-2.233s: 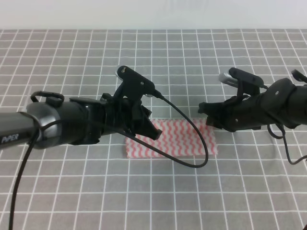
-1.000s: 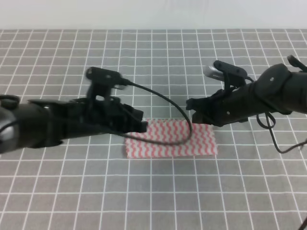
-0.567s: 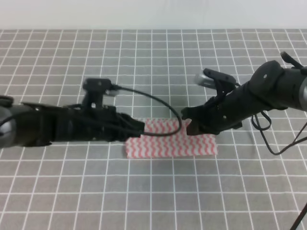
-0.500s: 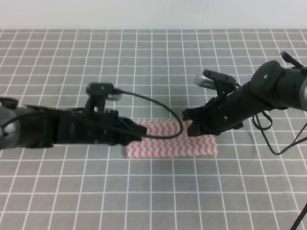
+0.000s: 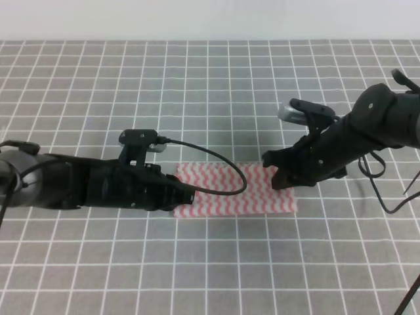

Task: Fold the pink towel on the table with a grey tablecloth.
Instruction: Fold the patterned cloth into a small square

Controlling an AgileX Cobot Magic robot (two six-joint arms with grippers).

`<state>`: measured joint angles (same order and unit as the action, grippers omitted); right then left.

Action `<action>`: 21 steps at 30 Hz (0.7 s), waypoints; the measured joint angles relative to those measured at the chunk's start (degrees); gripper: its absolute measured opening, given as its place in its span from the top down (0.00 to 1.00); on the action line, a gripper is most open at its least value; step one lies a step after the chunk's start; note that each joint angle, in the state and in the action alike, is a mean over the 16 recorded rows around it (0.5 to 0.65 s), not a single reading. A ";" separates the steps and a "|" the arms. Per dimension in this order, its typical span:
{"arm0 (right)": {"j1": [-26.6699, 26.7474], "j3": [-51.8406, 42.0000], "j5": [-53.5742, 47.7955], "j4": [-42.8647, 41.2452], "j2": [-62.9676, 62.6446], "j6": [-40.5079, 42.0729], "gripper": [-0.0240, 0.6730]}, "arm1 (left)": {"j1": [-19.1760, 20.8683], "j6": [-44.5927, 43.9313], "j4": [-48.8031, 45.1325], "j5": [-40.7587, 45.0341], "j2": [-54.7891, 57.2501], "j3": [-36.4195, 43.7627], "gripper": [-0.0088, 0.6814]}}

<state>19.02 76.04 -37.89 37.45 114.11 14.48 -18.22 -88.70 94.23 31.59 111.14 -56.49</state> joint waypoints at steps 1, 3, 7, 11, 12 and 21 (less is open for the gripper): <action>-0.19 0.00 0.07 -0.18 0.08 -0.08 0.99 | 0.00 0.00 0.01 -0.15 0.13 -0.20 0.99; -0.56 0.01 0.20 -0.51 0.26 -0.25 0.99 | 0.00 0.00 0.03 -0.36 0.33 -0.67 0.99; -1.15 0.04 0.32 -0.93 0.48 -0.55 0.99 | 0.00 0.31 -0.05 -0.04 0.51 -1.77 0.99; -1.56 0.07 0.06 -0.95 -0.07 -0.62 0.99 | 0.00 1.80 -1.53 1.10 -0.17 -2.81 0.99; -1.64 0.08 -0.09 -0.91 -0.31 -0.62 0.99 | 0.00 2.61 -2.56 1.44 -0.47 -3.02 0.99; -0.19 0.13 -2.71 -1.09 -3.73 -0.56 0.99 | 0.00 14.55 -14.44 5.59 -5.15 -3.80 0.99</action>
<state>18.84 76.17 -40.60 36.35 110.38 13.92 -18.21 -74.15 79.79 37.18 105.99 -60.29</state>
